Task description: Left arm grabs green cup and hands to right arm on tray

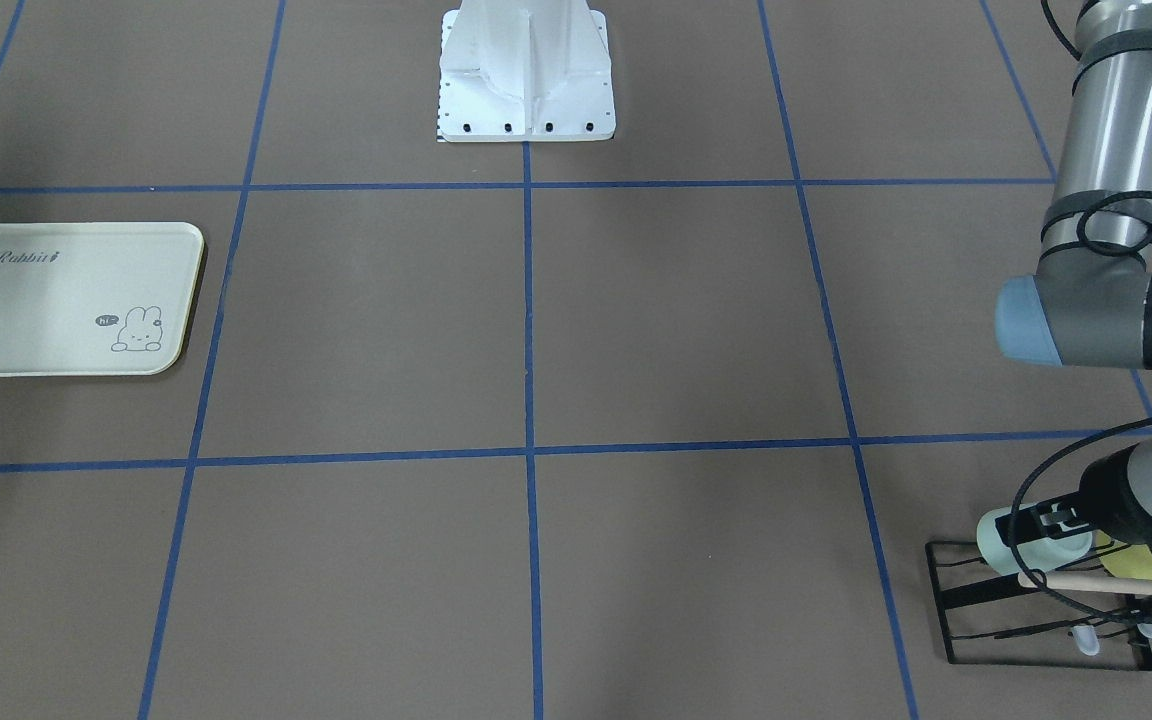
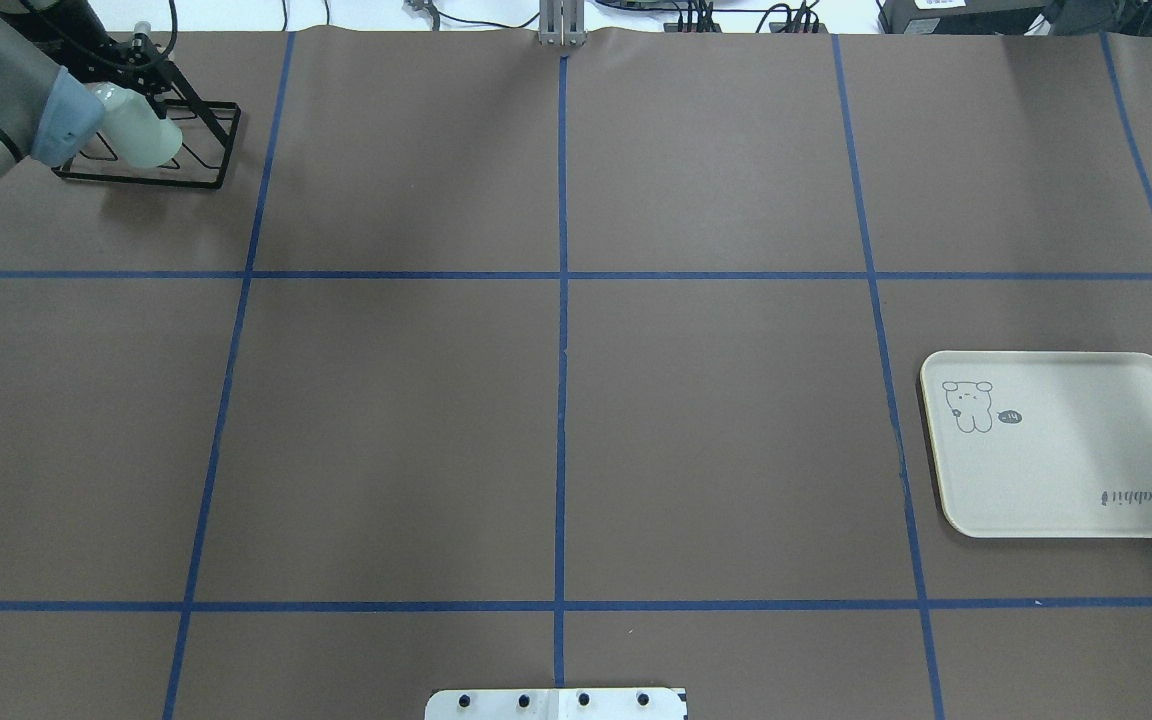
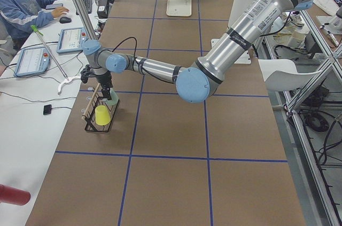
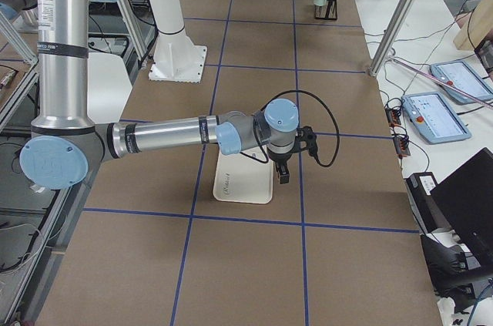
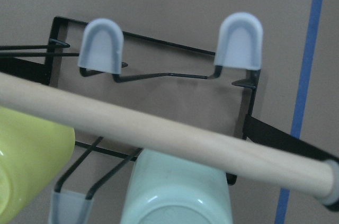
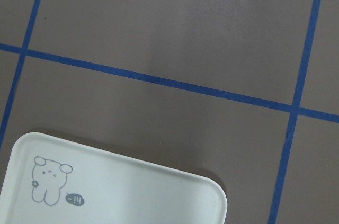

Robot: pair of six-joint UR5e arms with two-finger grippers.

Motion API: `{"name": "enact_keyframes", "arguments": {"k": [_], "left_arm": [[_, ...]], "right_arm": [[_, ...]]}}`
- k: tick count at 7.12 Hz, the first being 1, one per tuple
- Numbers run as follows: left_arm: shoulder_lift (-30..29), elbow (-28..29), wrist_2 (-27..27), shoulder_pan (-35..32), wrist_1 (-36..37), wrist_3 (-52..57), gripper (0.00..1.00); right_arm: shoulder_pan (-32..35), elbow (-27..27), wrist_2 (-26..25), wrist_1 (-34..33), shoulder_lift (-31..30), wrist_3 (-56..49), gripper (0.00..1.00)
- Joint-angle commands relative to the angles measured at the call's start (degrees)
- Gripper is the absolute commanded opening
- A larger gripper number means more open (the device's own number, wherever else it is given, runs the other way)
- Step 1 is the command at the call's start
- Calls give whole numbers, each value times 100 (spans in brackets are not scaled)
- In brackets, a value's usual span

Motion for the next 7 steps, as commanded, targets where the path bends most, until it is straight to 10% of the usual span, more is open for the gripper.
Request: {"name": "enact_keyframes", "arguments": {"k": [1, 4, 7], "left_arm": [[-2, 14, 0, -17, -40, -35, 80], [-125, -4, -9, -78, -31, -273, 22], [-143, -406, -52, -394, 100, -273, 17]], "right_arm": [[0, 4, 0, -5, -9, 9, 99], [0, 4, 9, 3, -35, 9, 99], [-9, 13, 9, 3, -35, 18, 99]]}}
